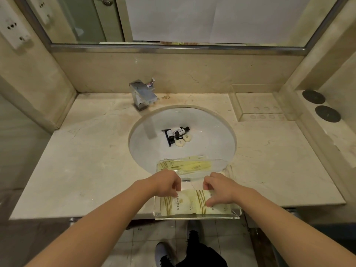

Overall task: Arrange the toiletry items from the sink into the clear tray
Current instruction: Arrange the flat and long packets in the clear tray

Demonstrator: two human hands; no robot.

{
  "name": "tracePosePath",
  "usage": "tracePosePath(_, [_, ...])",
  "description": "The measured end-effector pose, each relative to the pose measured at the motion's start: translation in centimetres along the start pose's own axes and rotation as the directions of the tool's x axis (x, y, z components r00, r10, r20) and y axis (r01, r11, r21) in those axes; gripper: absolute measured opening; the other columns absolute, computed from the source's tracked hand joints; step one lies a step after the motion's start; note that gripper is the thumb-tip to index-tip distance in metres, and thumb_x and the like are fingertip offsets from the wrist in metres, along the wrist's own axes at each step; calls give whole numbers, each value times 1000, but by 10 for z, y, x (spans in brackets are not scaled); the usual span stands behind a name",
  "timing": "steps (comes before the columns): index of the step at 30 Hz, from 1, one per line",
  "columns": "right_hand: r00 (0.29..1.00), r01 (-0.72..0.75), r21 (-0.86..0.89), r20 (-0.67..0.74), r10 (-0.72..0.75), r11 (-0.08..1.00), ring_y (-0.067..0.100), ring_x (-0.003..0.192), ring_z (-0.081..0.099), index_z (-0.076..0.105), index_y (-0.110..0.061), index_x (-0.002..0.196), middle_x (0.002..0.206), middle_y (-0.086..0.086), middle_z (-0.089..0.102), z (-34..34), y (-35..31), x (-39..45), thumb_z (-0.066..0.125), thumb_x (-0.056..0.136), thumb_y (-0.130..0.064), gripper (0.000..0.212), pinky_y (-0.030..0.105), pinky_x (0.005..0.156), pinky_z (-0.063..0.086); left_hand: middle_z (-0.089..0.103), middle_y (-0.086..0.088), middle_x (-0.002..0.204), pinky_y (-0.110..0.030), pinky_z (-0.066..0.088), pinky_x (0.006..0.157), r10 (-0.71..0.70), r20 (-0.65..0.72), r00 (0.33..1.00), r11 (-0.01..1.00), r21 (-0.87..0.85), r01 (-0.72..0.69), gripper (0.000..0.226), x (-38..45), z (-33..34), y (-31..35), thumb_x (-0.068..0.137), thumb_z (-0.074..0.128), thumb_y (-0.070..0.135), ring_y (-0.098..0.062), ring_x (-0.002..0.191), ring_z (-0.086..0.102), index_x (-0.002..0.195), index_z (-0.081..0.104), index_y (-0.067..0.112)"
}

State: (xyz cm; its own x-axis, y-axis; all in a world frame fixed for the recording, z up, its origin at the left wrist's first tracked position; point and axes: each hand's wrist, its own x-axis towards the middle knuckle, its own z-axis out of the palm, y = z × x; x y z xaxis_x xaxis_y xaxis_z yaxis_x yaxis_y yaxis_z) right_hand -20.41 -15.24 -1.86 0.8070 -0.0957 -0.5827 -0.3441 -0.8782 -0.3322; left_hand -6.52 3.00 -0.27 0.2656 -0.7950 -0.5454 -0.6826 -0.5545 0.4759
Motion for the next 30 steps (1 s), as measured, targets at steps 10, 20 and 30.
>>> tracePosePath(10, [1000,-1,-65,12,2,998,16,93,47,47,-29,99,106,-4,47,0,-2,0,77,65,-44,48,31,77,46,55,6,94,-26,48,75,4,-56,998,997,73,0,25,4,10,1,80,71,22,-14,86,54,103,63,18])
tracePosePath(20, [991,-63,-69,111,70,996,16,90,54,48,-27,101,103,-4,53,-11,-8,8,77,61,-50,55,34,77,50,51,5,102,-29,48,73,47,-91,995,997,69,-41,43,5,1,6,71,72,24,-18,92,51,102,42,24])
tracePosePath(30, [859,-10,79,-509,48,997,21,70,55,47,-21,79,74,-5,57,-46,-18,32,51,88,-25,11,31,56,38,52,6,73,-27,39,62,-210,-657,724,950,-311,-6,13,26,-35,-7,84,58,12,-13,68,50,87,50,21])
